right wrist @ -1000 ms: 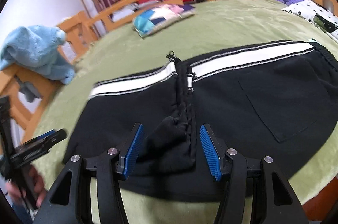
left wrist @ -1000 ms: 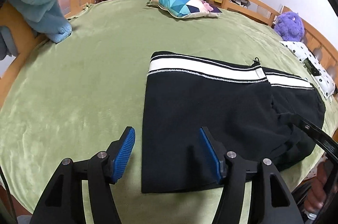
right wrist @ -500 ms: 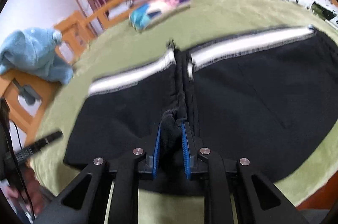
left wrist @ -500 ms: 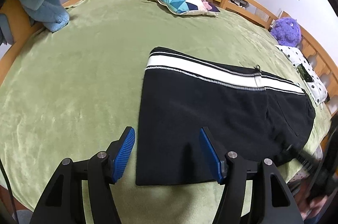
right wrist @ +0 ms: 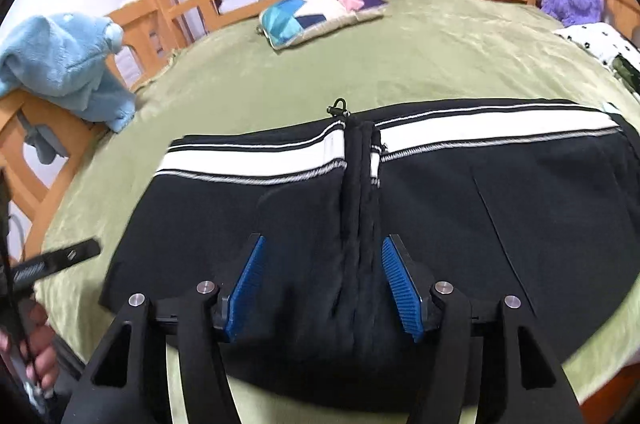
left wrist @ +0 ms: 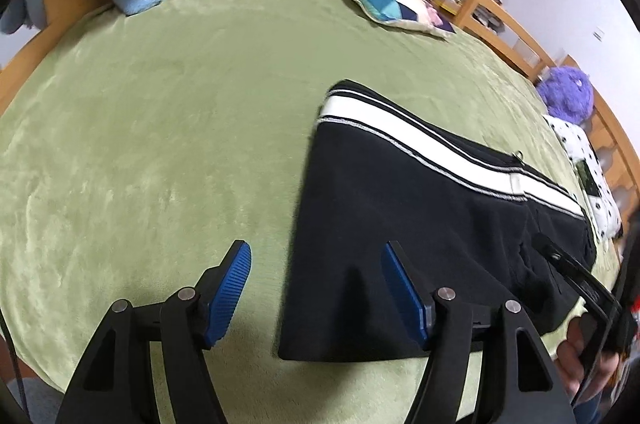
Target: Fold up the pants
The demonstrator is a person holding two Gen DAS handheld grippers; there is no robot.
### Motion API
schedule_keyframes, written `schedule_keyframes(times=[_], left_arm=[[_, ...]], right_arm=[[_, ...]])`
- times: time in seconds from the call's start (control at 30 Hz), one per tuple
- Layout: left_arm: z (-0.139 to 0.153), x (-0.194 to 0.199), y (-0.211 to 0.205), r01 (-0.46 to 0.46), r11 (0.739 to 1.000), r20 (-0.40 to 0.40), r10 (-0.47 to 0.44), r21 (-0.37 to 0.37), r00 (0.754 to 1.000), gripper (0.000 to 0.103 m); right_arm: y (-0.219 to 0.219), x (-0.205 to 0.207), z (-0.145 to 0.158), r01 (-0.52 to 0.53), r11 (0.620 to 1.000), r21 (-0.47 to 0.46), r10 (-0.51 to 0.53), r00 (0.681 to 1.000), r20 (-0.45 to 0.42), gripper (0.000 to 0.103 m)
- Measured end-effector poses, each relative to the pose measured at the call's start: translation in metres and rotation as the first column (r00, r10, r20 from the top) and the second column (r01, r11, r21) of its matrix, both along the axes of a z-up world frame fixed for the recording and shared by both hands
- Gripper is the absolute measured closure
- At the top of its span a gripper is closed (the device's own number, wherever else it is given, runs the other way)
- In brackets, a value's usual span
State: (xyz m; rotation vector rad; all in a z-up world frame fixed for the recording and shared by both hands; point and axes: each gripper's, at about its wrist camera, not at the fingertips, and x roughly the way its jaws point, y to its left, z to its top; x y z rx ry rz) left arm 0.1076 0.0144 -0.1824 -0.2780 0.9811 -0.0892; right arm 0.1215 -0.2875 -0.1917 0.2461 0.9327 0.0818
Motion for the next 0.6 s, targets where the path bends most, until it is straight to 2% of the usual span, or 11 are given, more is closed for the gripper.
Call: schedule_keyframes(times=[0.1, 0.17, 0.23, 0.3, 0.33, 0.37, 0.43, 0.47, 0.5, 0.6], left_arm=[[-0.001, -0.001, 0.000, 0.011, 0.999, 0.039, -0.009, -0.031, 0.999, 0.038], [-0.001, -0.001, 0.001, -0.005, 0.999, 0.051, 0.007, -0.038, 0.999, 0.038], [-0.002, -0.001, 0.002, -0.011, 0.998, 0.066, 0.015, -0.060, 0.998, 0.038], [-0.004, 0.002, 0.002, -0.007, 0.998, 0.060, 0.011, -0.061, 0.998, 0.039], [-0.005, 0.004, 0.000, 0.004, 0.999, 0.047, -0.001, -0.054, 0.999, 0.039], [-0.007, 0.005, -0.001, 0.013, 0.999, 0.038, -0.011, -0.052, 0.999, 0.039], [-0.009, 0.006, 0.000, 0.018, 0.999, 0.029, -0.016, -0.049, 0.999, 0.039], [-0.010, 0.007, 0.001, 0.018, 0.999, 0.026, -0.017, -0.049, 1.000, 0.039], [-0.010, 0.008, 0.003, 0.022, 0.998, 0.025, -0.021, -0.051, 0.999, 0.039], [-0.012, 0.013, 0.001, 0.040, 0.998, 0.011, -0.039, -0.057, 0.999, 0.039]], right_arm=[[-0.007, 0.033, -0.033, 0.026, 0.998, 0.058, -0.019, 0.993, -0.115, 0.041], [-0.012, 0.035, -0.051, 0.062, 0.993, 0.099, -0.047, 0.988, -0.146, 0.040], [-0.008, 0.034, -0.051, 0.072, 0.993, 0.096, -0.061, 0.992, -0.113, 0.041], [0.000, 0.035, -0.048, 0.042, 0.998, 0.038, -0.037, 0.994, -0.101, 0.076], [0.000, 0.034, -0.046, 0.046, 0.999, 0.027, -0.044, 0.995, -0.085, 0.079], [-0.007, 0.031, -0.042, 0.059, 0.995, 0.075, -0.055, 0.997, -0.059, 0.084], [-0.031, 0.019, -0.025, 0.097, 0.967, 0.237, -0.105, 0.994, 0.024, 0.086], [-0.040, 0.015, -0.018, 0.096, 0.953, 0.287, -0.117, 0.992, 0.054, 0.086], [-0.047, 0.012, -0.013, 0.100, 0.949, 0.301, -0.127, 0.989, 0.072, 0.086], [-0.046, 0.019, -0.022, 0.144, 0.969, 0.199, -0.152, 0.988, 0.025, 0.084]])
